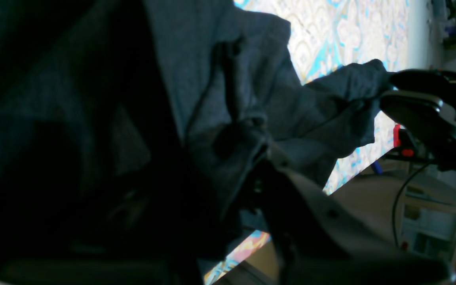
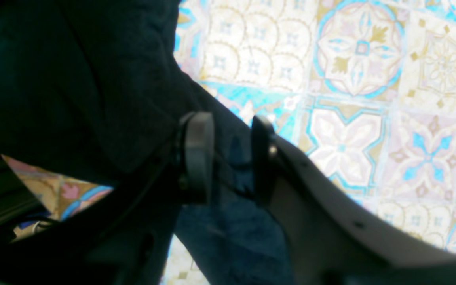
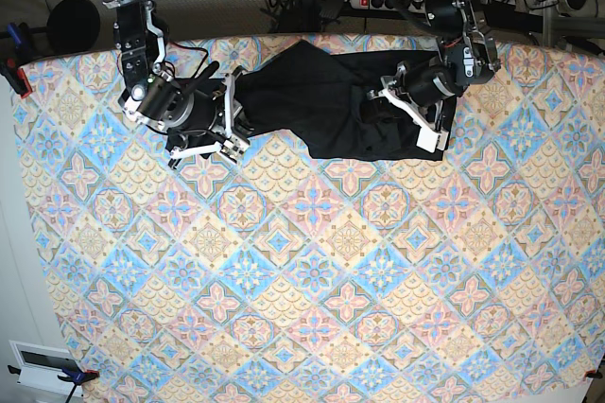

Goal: Layout the t-shirt on the table in an organized manner, then fold the t-shirt properly
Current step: 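Fold the shirt end with the left gripper toward the right gripper, then release the shirt with both grippers and lift them away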

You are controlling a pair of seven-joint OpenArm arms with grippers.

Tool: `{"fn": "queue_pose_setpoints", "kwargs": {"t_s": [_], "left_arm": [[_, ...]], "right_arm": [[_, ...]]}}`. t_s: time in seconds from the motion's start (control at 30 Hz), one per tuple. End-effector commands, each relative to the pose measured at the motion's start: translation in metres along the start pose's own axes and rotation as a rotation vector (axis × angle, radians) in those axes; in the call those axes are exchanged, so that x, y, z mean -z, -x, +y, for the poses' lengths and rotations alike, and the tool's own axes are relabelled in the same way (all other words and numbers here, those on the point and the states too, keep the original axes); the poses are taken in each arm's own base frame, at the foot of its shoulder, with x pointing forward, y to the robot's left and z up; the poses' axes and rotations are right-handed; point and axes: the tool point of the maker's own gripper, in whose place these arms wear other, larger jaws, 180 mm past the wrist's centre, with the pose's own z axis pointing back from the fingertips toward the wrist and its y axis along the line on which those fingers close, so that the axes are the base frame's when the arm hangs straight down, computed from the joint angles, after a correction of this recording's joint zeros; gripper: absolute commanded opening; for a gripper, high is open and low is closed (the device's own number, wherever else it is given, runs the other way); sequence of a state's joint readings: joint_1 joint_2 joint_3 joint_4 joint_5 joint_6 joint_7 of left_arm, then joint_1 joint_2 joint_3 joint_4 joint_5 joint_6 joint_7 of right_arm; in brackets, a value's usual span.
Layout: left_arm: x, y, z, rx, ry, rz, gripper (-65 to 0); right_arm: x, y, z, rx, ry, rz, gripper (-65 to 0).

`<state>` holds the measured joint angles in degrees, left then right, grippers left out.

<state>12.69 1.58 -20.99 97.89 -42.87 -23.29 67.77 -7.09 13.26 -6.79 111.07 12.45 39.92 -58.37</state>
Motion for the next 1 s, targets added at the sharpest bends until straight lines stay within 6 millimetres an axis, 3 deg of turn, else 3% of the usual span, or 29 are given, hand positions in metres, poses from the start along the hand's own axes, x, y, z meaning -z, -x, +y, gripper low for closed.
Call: {"fn": "queue_pose_setpoints", "kwargs": {"t_s": [0.0, 0.2, 0.33, 0.5, 0.6, 0.67, 0.87, 0.97], "left_arm": [[-0.007, -0.016, -0.014, 0.029, 0.046, -0.055, -53.5], [-0.043, -0.033, -0.043, 0.059, 0.204, -0.103, -38.8], [-0.072, -0.052, -0.01, 0.055, 0.121, -0.165, -36.6], [-0.086, -0.052, 0.013, 0.11, 0.028, -0.119, -36.6], [-0.082, -0.043, 0.024, 0.135, -0.039, -0.069, -36.9], [-0.065, -0.025, 0.02, 0.169, -0.052, 0.008, -37.9], [-0.026, 0.033, -0.004, 0.315, -0.033, 0.247, -44.0], [-0.017, 0.048, -0.018, 0.346, 0.01, 0.297, -47.6]], "right_arm": [[-0.005, -0.013, -0.006, -0.014, 0.015, -0.044, -49.2], [-0.005, -0.013, -0.006, -0.014, 0.015, -0.044, -49.2], [-0.005, -0.012, -0.006, -0.013, 0.015, -0.043, -49.2], [-0.005, -0.012, -0.006, -0.013, 0.015, -0.043, -49.2], [-0.004, -0.011, -0.005, -0.012, 0.013, -0.039, -49.2], [-0.004, -0.011, -0.005, -0.012, 0.013, -0.039, -49.2], [-0.004, -0.01, -0.006, -0.011, 0.015, -0.032, -49.2], [-0.01, -0.003, -0.018, 0.017, 0.051, -0.024, -49.2]]}}
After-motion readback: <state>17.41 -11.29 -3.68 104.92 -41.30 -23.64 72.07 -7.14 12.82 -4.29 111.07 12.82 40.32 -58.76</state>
